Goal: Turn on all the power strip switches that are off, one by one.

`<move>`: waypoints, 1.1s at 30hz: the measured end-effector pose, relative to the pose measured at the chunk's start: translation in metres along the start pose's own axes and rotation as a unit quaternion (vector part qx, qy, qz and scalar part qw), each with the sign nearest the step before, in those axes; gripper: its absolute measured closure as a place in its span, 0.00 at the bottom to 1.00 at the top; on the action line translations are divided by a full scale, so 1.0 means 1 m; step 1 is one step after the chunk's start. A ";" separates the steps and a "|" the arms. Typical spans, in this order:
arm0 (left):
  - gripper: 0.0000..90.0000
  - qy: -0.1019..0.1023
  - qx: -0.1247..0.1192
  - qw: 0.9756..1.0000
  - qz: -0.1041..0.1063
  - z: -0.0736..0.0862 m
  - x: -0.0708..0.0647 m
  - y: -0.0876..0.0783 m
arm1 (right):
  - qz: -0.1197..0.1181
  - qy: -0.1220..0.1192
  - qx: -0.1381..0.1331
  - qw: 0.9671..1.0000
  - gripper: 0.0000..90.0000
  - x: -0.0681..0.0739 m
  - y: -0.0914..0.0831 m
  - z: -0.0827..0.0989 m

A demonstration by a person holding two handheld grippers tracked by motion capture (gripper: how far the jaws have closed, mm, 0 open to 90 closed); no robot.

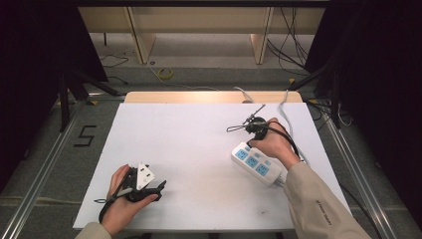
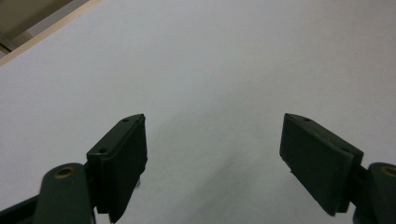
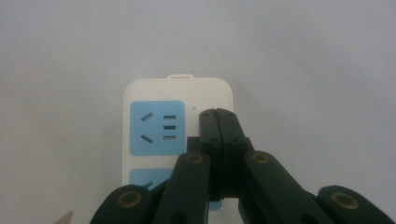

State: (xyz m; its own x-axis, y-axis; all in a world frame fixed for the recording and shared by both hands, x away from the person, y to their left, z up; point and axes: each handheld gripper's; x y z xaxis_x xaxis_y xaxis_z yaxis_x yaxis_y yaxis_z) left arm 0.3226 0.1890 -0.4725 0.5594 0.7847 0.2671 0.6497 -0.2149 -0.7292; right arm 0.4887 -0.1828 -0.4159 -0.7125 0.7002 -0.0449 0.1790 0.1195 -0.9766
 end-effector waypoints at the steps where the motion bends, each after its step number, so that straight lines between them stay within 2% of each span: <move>1: 0.26 -0.002 -0.003 1.000 0.000 0.000 0.000 0.000 | 0.000 0.001 0.000 1.000 1.00 0.000 0.000 0.000; 33: 0.26 0.000 -0.002 1.000 0.002 0.000 -0.001 0.001 | -0.003 0.001 0.008 1.000 1.00 0.002 0.011 -0.009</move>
State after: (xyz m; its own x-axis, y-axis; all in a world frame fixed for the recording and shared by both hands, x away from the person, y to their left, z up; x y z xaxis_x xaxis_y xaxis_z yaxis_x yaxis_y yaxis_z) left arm 0.3231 0.1882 -0.4731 0.5619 0.7841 0.2636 0.6490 -0.2203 -0.7282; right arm 0.4951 -0.1735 -0.4251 -0.7126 0.7004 -0.0393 0.1636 0.1115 -0.9802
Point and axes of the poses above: each handheld gripper's, and its own axes: y roughly forward along the jaws, z roughly out of its underside, x roughly to its left, and after that the axes turned 10 degrees about x, right-handed
